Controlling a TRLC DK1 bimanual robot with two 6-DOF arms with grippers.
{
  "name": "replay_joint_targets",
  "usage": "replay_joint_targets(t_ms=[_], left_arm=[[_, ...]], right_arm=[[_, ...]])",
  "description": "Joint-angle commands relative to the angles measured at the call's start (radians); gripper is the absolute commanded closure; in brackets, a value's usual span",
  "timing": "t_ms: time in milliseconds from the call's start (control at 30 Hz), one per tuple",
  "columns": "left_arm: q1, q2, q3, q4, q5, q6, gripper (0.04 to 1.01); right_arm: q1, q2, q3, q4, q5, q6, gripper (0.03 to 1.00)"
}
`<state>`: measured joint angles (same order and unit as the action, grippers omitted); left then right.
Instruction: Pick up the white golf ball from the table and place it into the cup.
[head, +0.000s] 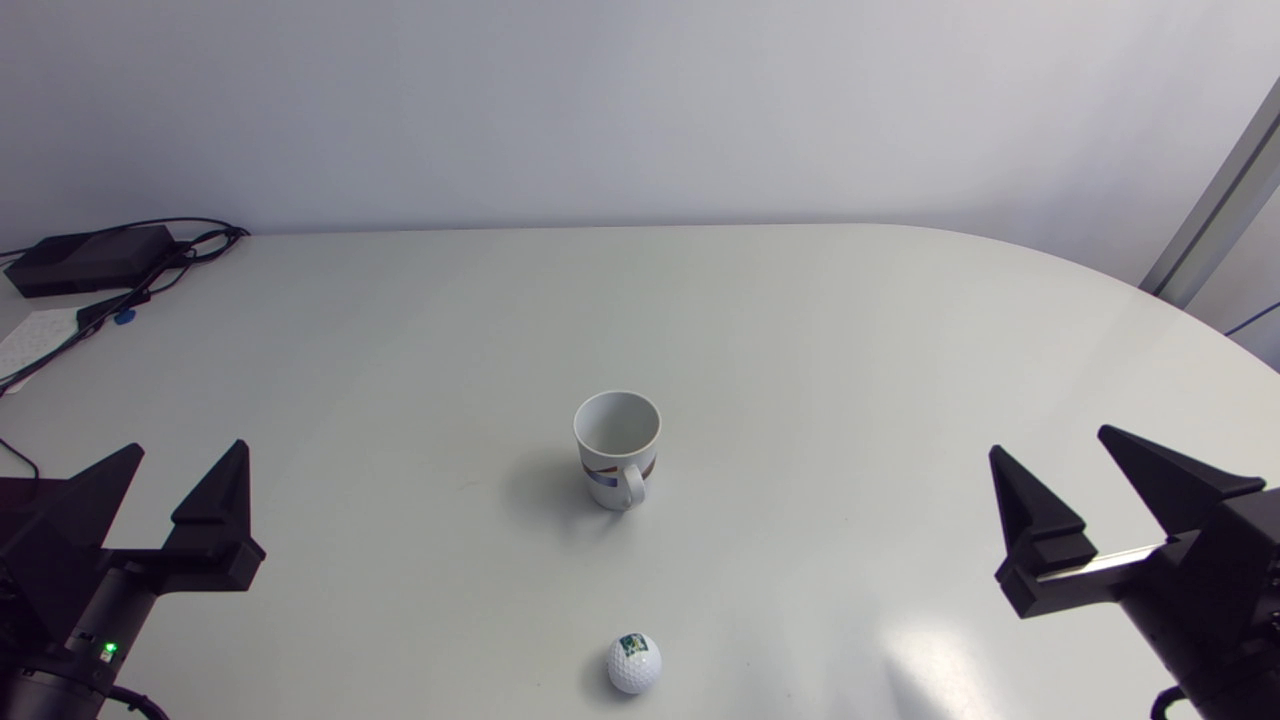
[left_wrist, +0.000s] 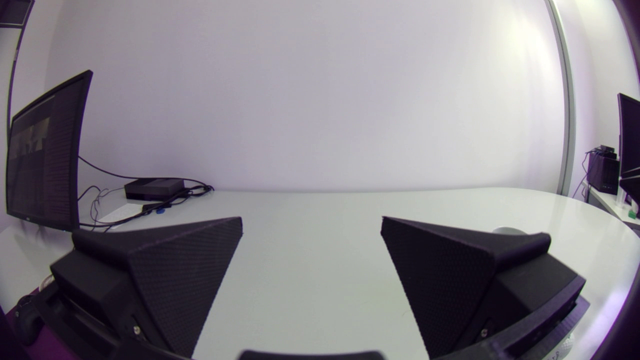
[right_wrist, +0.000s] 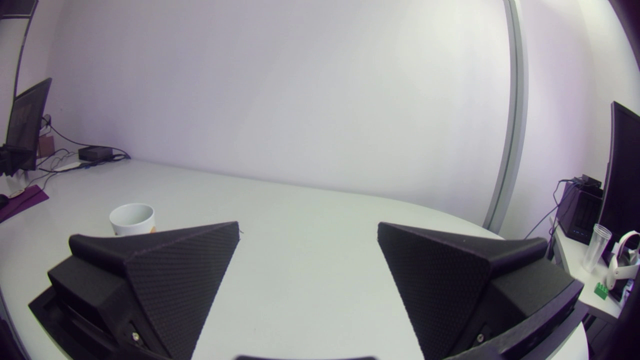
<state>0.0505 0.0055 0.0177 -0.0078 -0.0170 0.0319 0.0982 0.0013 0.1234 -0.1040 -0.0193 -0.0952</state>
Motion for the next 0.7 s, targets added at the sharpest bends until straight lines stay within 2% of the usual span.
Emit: replay_joint_targets(t_ms=[0,167,333,567,667], left_arm=[[-0.006,-0.016,-0.015,-0.008,0.006,-0.012,0.051],[-0.006,-0.016,-0.015,-0.008,0.006,-0.013,0.051],[-0.009,-0.015,-0.015,-0.008,0.006,-0.013,0.051],[-0.014,-0.015,-0.015,-0.008,0.006,-0.013,0.051],[-0.014,-0.015,-0.015,-0.008,0.006,-0.013,0.051]], right_arm=[[0.020,-0.006,0.078,-0.023,0.001,0.025,0.062],[0.035,0.019,0.173,-0.051,0.001,0.037,0.062],[0.047,0.137,0.271,-0.042,0.001,0.037,0.062],[0.054,0.428,0.438,-0.013,-0.002,0.035,0.062],[0.047,0.606,0.519,-0.016,-0.011,0.035,0.062]])
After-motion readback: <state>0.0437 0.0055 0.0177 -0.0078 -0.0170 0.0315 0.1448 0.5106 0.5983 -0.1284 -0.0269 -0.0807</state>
